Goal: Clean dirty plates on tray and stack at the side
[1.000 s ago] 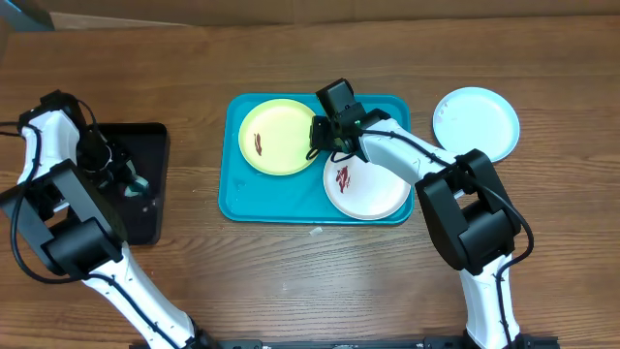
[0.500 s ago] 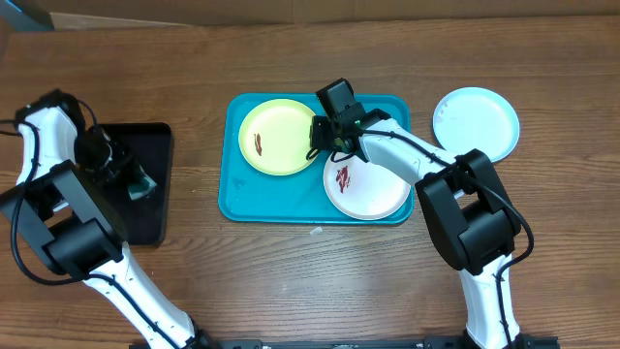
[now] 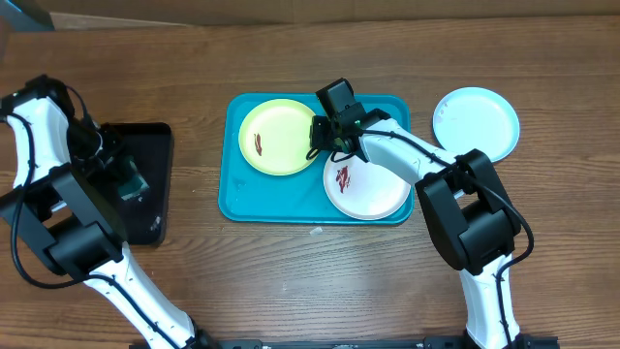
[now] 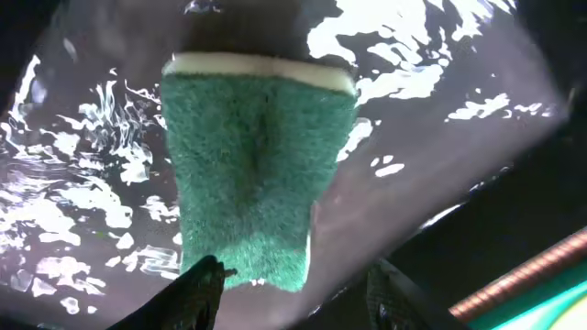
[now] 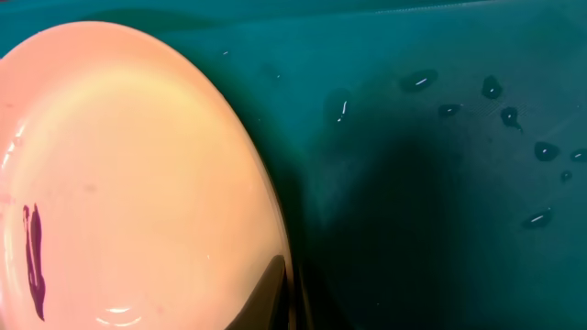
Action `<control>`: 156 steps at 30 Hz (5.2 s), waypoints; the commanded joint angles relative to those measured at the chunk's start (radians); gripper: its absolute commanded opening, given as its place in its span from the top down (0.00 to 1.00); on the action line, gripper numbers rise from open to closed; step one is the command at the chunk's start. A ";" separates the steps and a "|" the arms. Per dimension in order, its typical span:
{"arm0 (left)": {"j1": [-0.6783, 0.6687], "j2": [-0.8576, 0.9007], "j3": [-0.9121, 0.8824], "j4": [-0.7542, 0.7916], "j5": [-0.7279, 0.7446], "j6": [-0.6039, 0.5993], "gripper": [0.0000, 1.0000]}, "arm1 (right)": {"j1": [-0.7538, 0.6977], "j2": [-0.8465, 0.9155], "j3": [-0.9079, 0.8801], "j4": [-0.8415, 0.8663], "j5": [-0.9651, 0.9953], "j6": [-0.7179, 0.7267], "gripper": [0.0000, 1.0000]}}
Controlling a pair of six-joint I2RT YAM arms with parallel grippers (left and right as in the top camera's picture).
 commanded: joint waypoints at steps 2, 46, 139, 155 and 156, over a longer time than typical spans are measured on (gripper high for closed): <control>-0.005 -0.002 -0.064 0.040 -0.048 0.007 0.47 | -0.002 -0.019 0.005 -0.013 0.021 -0.008 0.96; -0.014 -0.002 0.080 -0.055 -0.127 -0.026 0.82 | -0.002 -0.019 0.005 -0.021 0.021 -0.008 0.96; -0.014 -0.018 -0.216 0.259 -0.157 -0.052 0.96 | -0.002 -0.019 0.005 -0.023 0.029 -0.008 0.96; -0.014 -0.060 0.198 -0.087 -0.106 -0.034 0.96 | -0.002 -0.019 0.005 -0.022 0.028 -0.008 0.96; -0.014 -0.060 0.199 -0.086 -0.078 -0.019 0.96 | -0.002 -0.019 0.005 -0.021 0.028 -0.008 0.96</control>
